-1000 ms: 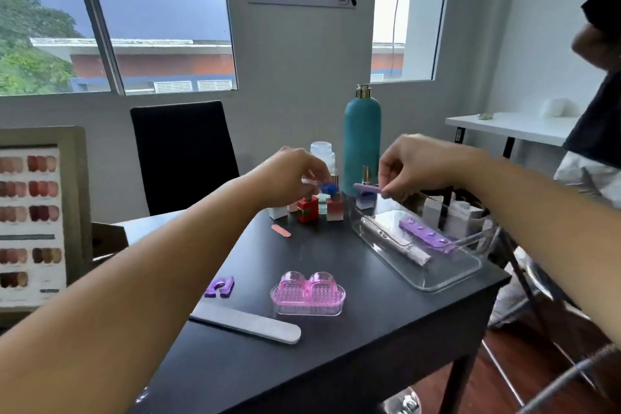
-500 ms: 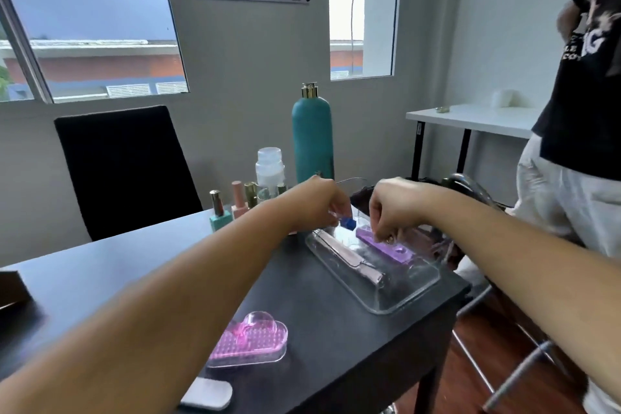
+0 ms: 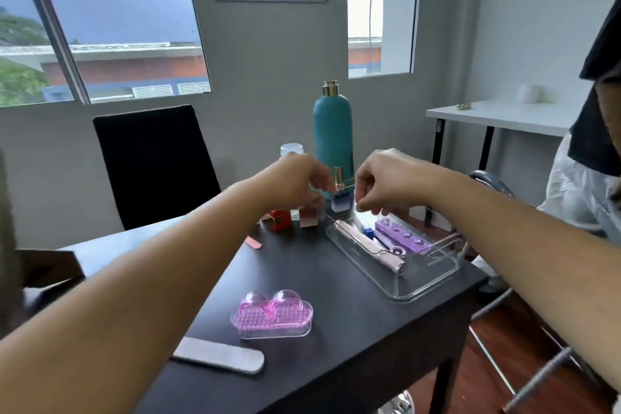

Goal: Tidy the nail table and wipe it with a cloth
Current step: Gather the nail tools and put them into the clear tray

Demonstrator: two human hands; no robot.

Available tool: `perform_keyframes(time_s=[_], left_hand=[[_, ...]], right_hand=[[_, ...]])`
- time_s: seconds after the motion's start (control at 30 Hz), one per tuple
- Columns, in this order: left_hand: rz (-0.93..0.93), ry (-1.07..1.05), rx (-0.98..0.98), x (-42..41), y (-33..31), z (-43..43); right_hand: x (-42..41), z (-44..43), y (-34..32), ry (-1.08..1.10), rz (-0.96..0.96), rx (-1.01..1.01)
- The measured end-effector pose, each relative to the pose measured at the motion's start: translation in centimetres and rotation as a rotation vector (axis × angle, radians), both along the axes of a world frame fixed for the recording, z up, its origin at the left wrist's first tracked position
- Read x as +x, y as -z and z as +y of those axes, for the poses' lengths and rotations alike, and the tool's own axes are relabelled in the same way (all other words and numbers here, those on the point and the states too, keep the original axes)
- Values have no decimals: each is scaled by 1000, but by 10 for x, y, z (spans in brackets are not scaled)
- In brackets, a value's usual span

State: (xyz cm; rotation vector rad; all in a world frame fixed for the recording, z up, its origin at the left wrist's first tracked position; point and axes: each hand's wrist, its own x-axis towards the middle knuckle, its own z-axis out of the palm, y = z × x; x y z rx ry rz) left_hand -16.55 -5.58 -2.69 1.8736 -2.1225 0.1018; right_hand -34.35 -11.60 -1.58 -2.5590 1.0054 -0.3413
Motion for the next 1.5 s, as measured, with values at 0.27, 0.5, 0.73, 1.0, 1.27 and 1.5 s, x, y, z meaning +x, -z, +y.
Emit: perform_keyframes(time_s=[0.27,0.5,0.73,1.0,1.27,1.5], left_hand=[[23,-185,-25,56,0,101],[96,-357,269,92,39,178],[50,-421,322,95,60,197],[22,-420,260,92,64,197],[63,-347,93,88,46,181],[32,-173,-91,49,6,118]], right_hand=[[37,70,-9,-250,-8,-6],[59,112,13,-429,215,-23],[72,125,26,-437,249,-40],[80,121,30,-448,257,-72],[69,106,3,-410,120,-102],[23,57,-45,-273,-32,-101]])
